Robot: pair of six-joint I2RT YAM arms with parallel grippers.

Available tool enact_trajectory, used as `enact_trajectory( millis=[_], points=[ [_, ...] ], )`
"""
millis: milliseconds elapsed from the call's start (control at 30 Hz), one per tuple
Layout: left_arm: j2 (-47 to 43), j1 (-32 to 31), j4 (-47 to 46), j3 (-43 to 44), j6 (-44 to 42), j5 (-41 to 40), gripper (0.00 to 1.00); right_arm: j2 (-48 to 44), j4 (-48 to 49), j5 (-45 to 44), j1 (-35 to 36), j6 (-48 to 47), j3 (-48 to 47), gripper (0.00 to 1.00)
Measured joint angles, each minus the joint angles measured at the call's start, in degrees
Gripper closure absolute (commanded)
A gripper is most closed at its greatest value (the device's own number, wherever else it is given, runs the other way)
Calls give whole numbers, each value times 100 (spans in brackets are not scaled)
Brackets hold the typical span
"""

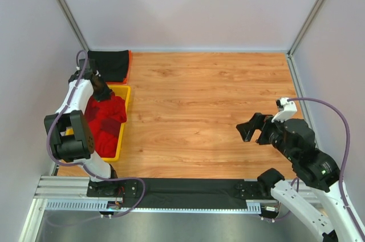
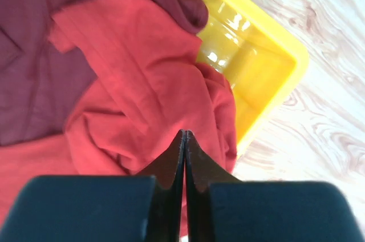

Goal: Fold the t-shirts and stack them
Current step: Grab the tshirt from the pile

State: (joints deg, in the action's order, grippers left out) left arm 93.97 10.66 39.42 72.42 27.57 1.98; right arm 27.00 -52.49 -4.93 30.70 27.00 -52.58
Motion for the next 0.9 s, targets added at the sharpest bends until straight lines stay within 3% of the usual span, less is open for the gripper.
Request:
enact_trajectory(
  millis=[200,233,267,367,567,633,700,733,767,900],
  points=[
    [-63,0,192,142,-85,-404,98,-85,-24,81,0,11,-68,1],
    [-122,0,203,136,-92,-413,90,-105,-24,98,0,13,-85,1],
    [-216,0,131,87,-109,-356,71,-122,-33,111,-2,13,-107,1],
    [-481,4,28,-28,-140,-107,55,-177,-31,149,0,20,-131,1],
    [81,-28,-116,7,-251,216,51,-197,-33,188,0,15,-136,1],
    [444,-44,-109,7,-291,256,57,-197,-35,203,0,11,-136,1],
    [693,-46,-94,7,-328,267,79,-192,-39,203,0,0,-140,1],
    [748,-46,-72,7,-328,236,96,-186,-44,203,0,-9,-149,1],
    [756,-46,-9,31,-337,181,100,-179,-46,203,0,-17,-160,1],
    [627,-57,551,581,-354,-203,100,-155,-59,201,0,-52,-236,1]
  ],
)
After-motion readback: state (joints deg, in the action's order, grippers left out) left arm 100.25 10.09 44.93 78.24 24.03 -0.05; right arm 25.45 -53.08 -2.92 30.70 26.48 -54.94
